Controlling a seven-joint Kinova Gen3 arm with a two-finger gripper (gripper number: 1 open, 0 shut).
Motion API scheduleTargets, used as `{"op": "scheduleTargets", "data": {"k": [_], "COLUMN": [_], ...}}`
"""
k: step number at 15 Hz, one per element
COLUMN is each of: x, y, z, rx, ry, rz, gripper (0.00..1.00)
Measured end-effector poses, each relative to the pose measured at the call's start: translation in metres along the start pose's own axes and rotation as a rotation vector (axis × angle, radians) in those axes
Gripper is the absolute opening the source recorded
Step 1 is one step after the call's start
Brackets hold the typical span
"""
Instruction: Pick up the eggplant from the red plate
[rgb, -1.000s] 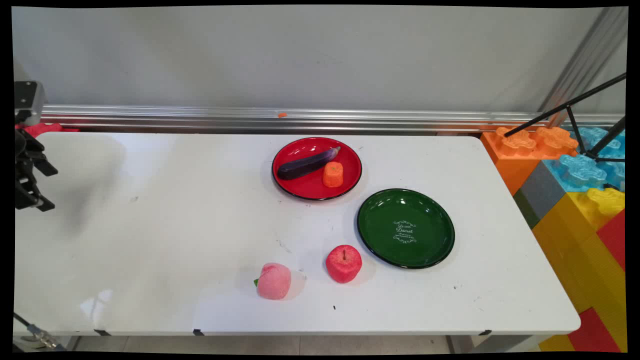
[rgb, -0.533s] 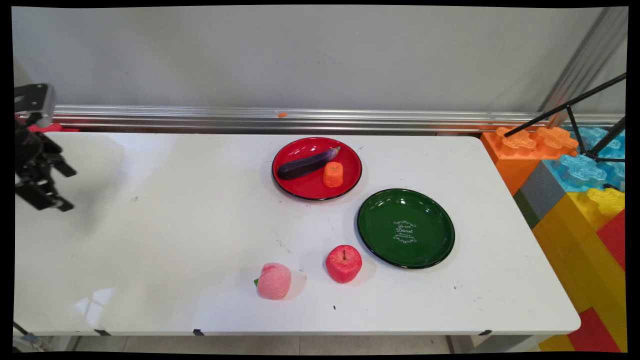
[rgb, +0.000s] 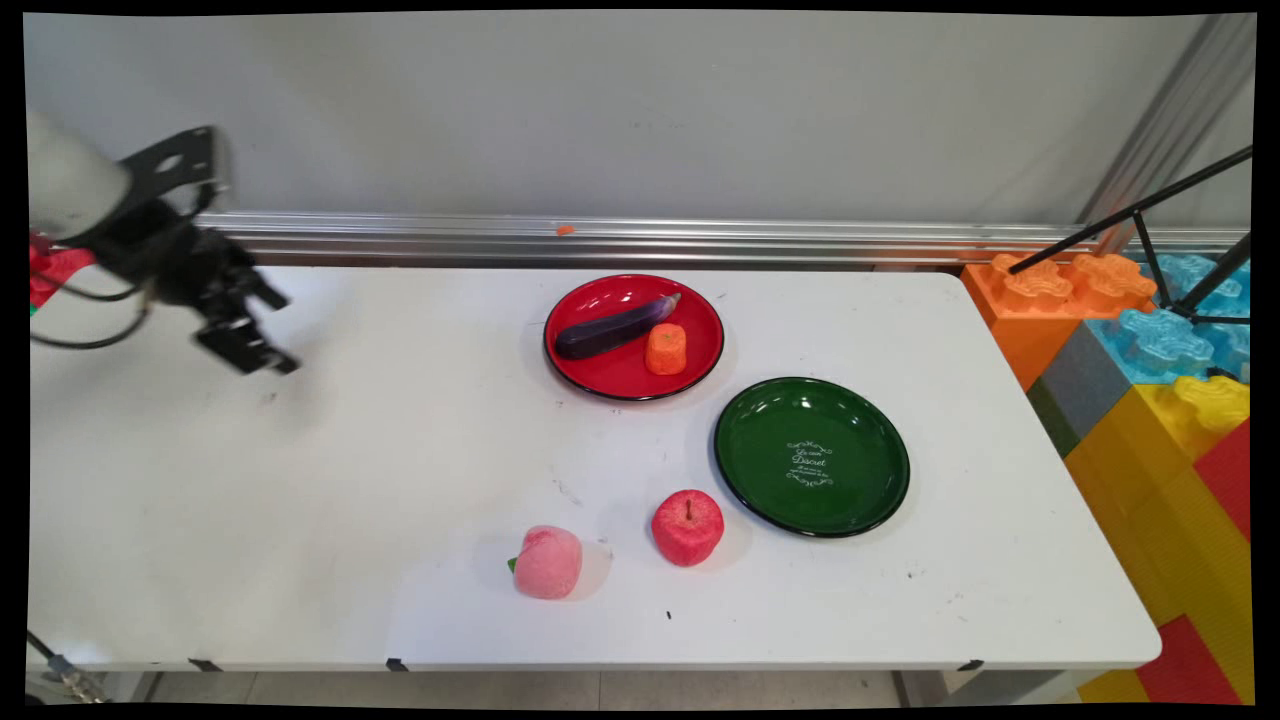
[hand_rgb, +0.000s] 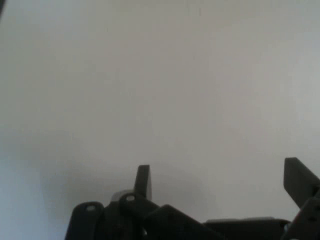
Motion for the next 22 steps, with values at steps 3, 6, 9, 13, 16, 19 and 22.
{"op": "scheduleTargets", "data": {"k": [3,6,9,13,16,19,22], "x": [0.049,0.103,0.150,0.200,0.219,0.227,0.234], "y": [0.000,-0.002,-0.006,-0.011,-0.014,-0.018,-0.022], "z": [0.023,0.051,0.078,0.112,0.139,0.159,0.182], "rx": [0.002,-0.007,-0.016,-0.027,-0.040,-0.048,-0.054], "ry": [0.061,0.114,0.152,0.182,0.180,0.175,0.168], "rz": [-0.010,-0.022,-0.051,-0.102,-0.125,-0.123,-0.113], "gripper": [1.00,1.00,1.00,1.00,1.00,1.00,1.00]}}
